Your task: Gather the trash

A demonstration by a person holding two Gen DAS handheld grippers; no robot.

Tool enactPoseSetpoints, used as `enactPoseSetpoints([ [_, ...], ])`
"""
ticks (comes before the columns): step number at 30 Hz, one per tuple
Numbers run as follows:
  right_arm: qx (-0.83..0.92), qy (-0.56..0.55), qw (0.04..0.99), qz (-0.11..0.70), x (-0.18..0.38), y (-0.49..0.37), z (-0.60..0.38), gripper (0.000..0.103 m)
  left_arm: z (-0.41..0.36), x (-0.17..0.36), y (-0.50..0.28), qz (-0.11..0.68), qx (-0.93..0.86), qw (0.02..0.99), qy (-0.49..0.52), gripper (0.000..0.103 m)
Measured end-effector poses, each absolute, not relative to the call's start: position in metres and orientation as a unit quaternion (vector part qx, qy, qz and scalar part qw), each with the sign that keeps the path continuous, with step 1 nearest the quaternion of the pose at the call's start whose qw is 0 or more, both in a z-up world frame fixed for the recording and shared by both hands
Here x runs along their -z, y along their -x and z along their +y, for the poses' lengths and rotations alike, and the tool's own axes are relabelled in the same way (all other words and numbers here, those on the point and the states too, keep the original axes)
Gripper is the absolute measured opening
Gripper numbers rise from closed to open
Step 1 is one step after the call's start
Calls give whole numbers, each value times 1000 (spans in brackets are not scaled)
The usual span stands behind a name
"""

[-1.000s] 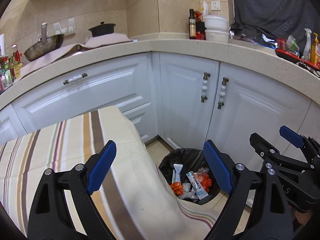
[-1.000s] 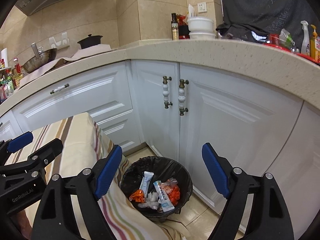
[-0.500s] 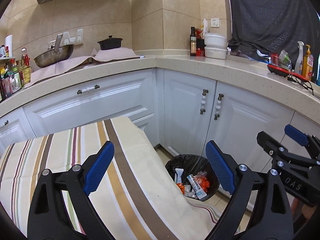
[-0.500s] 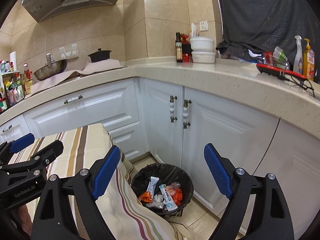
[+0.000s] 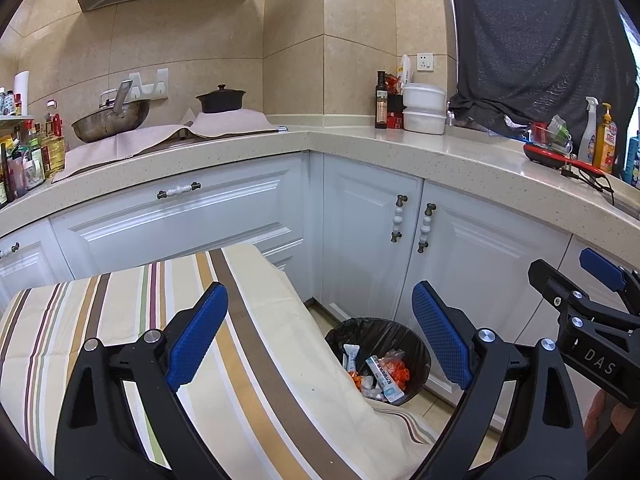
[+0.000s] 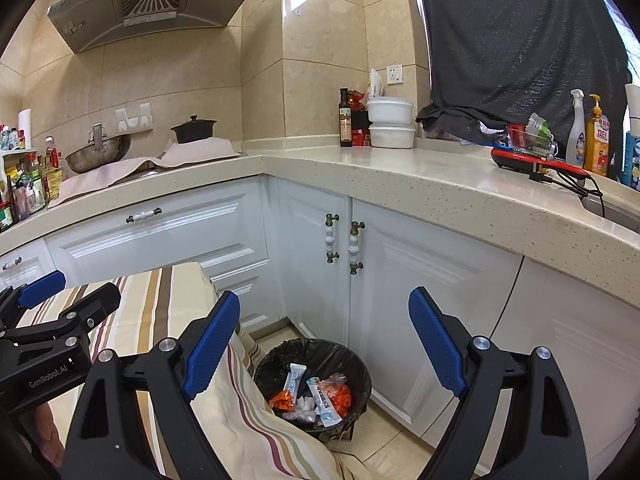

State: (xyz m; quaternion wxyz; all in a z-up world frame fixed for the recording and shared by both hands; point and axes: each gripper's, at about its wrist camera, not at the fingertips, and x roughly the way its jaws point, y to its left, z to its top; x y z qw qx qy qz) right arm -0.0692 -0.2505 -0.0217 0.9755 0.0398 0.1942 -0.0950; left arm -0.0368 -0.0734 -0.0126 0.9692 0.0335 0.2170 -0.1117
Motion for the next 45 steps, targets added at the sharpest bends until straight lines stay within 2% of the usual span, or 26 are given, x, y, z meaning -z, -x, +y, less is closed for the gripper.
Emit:
enactPoseSetpoints([
  [45, 95, -31, 978, 185, 16, 79, -244, 84, -64, 7, 45, 207, 109, 972, -25, 91],
])
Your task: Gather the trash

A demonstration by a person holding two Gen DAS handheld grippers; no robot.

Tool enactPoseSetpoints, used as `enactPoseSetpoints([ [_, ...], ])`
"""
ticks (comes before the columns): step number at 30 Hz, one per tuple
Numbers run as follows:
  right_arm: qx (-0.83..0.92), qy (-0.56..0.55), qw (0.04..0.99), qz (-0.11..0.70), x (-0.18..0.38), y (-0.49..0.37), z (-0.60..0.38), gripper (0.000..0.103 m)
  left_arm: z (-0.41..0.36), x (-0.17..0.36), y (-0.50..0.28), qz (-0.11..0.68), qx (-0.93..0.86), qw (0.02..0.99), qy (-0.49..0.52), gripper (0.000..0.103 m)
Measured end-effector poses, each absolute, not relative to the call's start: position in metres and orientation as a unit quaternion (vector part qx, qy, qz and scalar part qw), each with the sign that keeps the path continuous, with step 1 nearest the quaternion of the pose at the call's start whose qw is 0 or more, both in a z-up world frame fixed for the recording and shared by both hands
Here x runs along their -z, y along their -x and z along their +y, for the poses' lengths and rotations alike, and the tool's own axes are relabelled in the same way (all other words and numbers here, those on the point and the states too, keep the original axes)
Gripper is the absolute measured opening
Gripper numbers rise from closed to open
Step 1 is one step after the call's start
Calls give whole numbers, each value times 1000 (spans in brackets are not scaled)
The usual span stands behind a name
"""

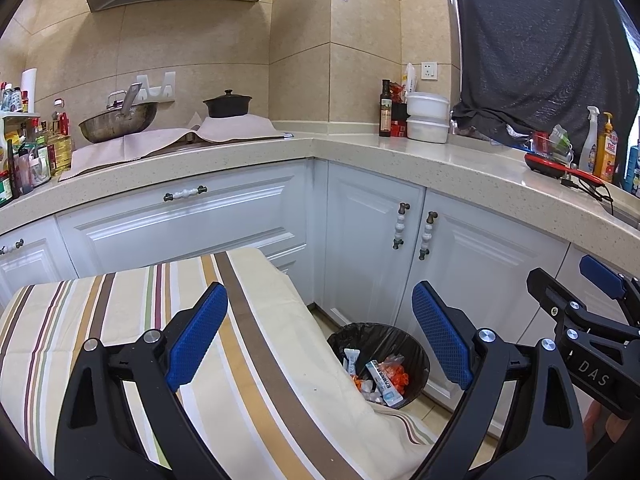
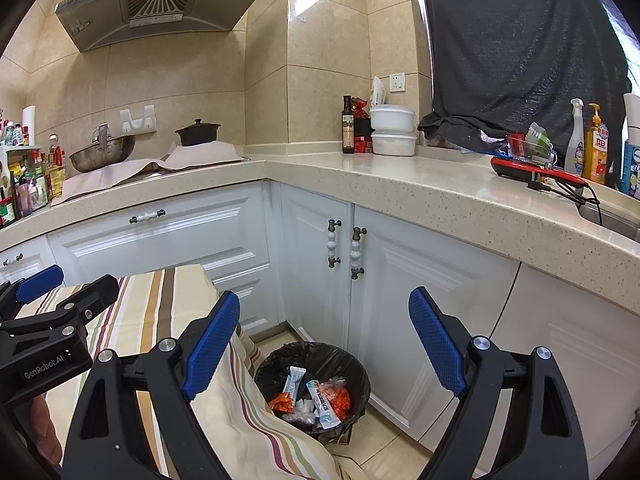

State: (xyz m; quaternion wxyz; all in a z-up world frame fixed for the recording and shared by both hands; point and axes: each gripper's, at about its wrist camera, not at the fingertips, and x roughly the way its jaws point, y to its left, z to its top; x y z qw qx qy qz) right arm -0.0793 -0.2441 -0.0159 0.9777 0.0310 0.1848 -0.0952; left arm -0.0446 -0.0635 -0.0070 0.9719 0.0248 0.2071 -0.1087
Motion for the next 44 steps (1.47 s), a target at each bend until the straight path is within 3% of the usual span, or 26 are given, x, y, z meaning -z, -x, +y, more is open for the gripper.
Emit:
enactPoseSetpoints([
  [18, 93, -29, 977, 188, 18, 78, -243, 84, -64, 7, 43, 206, 109, 972, -24, 91],
  [21, 93, -29, 977, 189, 19, 77, -243, 84, -65, 7, 43, 202, 104, 973, -29, 98],
  [31, 84, -27, 976, 200, 27, 65, -237, 84, -62, 10, 38, 199, 124, 972, -14, 98],
  [44, 7, -13, 971, 237, 51, -3, -197, 84, 23, 53, -37, 288, -16, 957, -13, 98],
])
